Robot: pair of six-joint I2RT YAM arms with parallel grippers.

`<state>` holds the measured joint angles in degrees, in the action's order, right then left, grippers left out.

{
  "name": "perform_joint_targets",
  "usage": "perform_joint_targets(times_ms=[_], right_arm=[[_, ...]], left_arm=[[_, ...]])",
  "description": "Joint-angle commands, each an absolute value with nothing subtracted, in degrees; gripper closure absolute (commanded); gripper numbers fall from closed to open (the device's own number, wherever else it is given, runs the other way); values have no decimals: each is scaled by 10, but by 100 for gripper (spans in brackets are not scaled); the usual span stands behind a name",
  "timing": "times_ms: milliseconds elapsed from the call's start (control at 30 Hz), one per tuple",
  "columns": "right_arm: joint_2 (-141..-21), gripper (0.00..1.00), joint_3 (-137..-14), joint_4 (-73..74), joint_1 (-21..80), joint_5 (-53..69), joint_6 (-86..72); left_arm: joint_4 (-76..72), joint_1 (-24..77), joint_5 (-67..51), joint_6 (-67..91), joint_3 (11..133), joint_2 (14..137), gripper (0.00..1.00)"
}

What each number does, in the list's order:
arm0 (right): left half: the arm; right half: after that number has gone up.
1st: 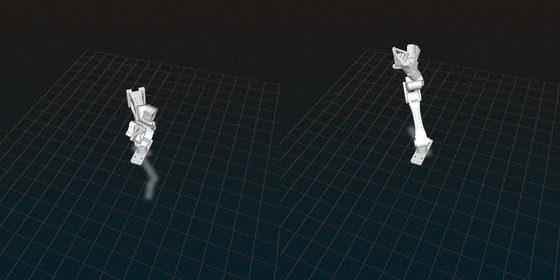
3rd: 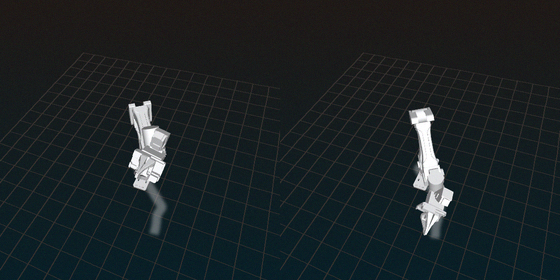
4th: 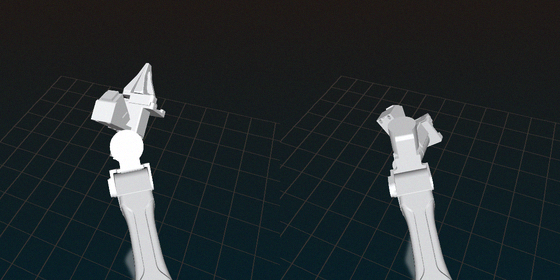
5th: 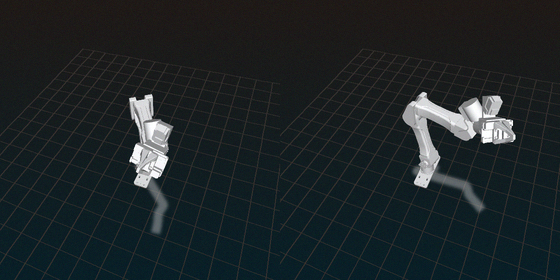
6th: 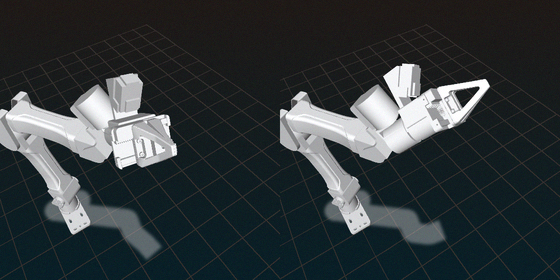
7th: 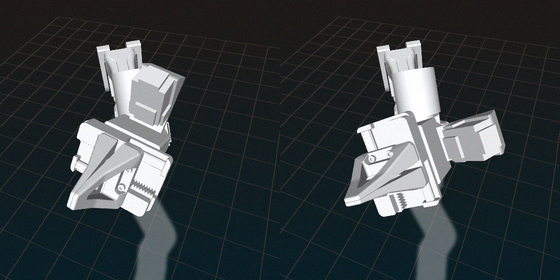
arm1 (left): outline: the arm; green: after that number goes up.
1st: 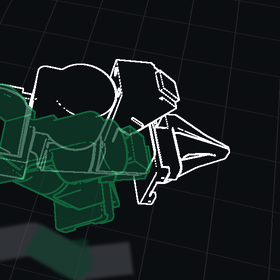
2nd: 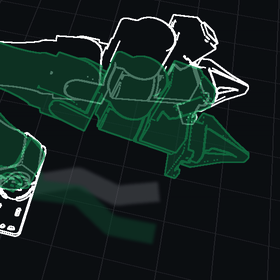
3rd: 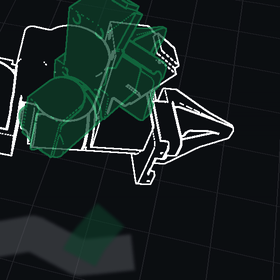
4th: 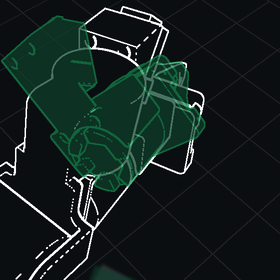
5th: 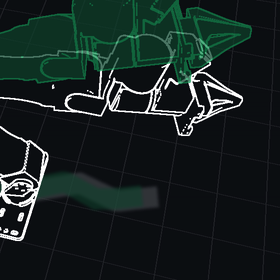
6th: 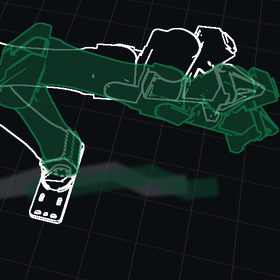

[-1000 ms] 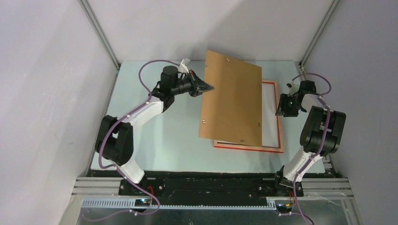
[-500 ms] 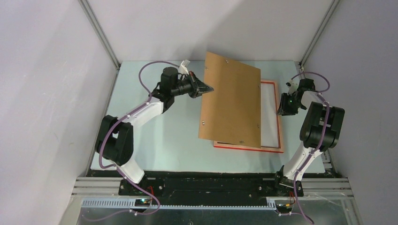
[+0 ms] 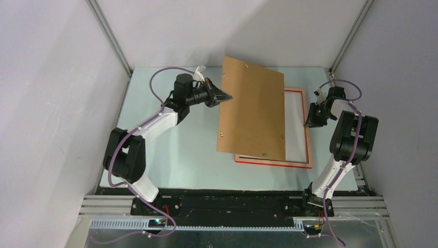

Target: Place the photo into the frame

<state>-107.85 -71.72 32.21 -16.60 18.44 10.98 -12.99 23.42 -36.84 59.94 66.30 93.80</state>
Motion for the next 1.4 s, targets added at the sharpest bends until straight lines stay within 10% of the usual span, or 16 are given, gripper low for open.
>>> perform_joint_targets(times_ms=[0,400,1367], right_arm=[[-1082,86,-738,330,-162,199,105],[-1064,100,-737,353,-129,264,45],[-1075,100,-691,250,65,306,-108]], left_arm=[[-186,224,-385,603,663,891,100],[-186,183,-386,598,631,874,100],[-178,88,-490,567,611,907,100]])
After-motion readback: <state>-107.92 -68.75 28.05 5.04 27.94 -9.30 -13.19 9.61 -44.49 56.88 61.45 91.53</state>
